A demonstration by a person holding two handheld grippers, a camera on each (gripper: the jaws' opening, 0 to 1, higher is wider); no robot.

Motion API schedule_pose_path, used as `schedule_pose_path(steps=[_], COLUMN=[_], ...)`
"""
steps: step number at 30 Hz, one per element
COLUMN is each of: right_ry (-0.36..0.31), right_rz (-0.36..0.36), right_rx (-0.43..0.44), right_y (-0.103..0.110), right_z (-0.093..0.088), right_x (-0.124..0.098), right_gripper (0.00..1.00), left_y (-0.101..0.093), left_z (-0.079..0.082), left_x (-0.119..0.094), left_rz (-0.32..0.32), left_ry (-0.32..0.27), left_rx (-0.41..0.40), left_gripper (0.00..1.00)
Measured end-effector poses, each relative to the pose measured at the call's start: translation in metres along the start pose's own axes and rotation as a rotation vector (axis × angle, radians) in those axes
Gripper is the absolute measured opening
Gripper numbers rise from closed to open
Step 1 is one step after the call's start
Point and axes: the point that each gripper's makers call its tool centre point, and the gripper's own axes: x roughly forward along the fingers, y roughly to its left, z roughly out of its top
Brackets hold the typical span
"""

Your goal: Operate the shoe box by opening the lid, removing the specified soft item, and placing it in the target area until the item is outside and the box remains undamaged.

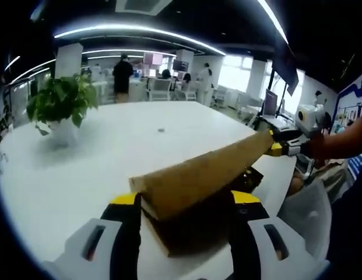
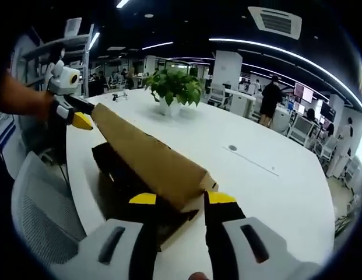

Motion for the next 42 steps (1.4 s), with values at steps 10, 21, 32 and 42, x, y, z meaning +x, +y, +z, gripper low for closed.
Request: schedule_pose_path(steps=[10, 21, 32, 42], right_ry=[-0.034, -0.022, -0.011, 0.015], right_rz=[-0.087, -0.150, -0.189, -0.197], right_rx=[-0.001, 0.007, 0.014, 0.005], right_y=[-0.024, -0.040, -0.055, -0.059], right_z=[0.023, 0.031, 0.039, 0.041], right_x=[0.009, 0.016, 0.022, 0.024], right_gripper=[0.16, 0.08, 0.01, 0.00], left_y=[0.008, 0.014, 0.019, 0.026], left_z=[0.025, 0.034, 0.041, 0.029], left_x=[0.007, 0.012, 0.016, 0.005], left_rz=[0.009, 0.007, 0.008, 0.045], left_ry=[-0.040, -0.052, -0.060, -0.066], left_rx=[0.037, 0.065, 0.082, 0.045], left_gripper=[0.61, 0.61, 0.60, 0.54])
